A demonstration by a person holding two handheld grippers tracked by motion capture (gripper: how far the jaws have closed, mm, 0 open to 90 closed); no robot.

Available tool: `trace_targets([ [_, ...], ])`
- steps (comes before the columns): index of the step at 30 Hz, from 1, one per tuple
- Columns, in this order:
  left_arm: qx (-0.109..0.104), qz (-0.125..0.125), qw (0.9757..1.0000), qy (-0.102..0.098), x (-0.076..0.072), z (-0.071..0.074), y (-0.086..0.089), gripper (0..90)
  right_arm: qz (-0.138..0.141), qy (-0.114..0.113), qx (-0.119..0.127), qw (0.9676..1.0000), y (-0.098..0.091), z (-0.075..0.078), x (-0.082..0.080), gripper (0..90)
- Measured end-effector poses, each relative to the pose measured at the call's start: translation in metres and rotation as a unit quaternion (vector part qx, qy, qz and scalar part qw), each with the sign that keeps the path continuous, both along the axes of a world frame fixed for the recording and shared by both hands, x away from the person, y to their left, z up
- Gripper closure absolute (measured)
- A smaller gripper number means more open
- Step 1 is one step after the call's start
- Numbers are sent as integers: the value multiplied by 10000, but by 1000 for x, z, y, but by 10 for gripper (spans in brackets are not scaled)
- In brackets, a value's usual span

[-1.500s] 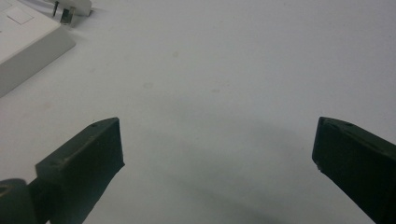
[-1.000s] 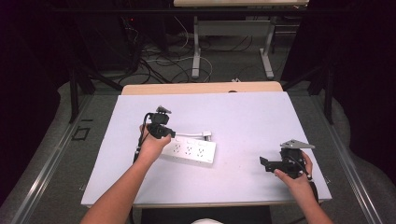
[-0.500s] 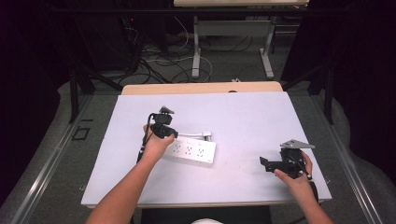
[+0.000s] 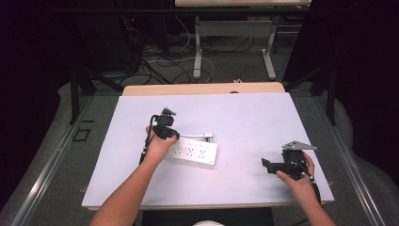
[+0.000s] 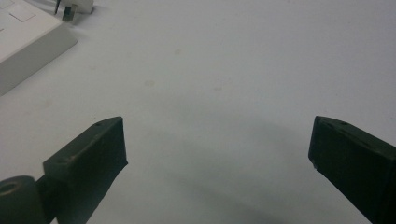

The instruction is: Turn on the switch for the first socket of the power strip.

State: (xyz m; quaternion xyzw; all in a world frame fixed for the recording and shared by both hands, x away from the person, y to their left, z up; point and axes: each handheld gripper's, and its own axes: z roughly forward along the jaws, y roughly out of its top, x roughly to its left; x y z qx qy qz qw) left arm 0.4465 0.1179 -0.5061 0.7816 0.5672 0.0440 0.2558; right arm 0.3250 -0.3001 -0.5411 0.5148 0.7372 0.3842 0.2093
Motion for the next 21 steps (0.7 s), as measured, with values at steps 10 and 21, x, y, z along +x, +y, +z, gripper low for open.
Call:
trace_targets([
  [10, -12, 32, 10000, 42, 0, -5, 0, 899, 5, 26, 13, 10000, 0, 0, 0, 41],
  [21, -41, 30, 10000, 25, 0, -5, 1, 890, 7, 45, 17, 10000, -1, -1, 1, 45],
])
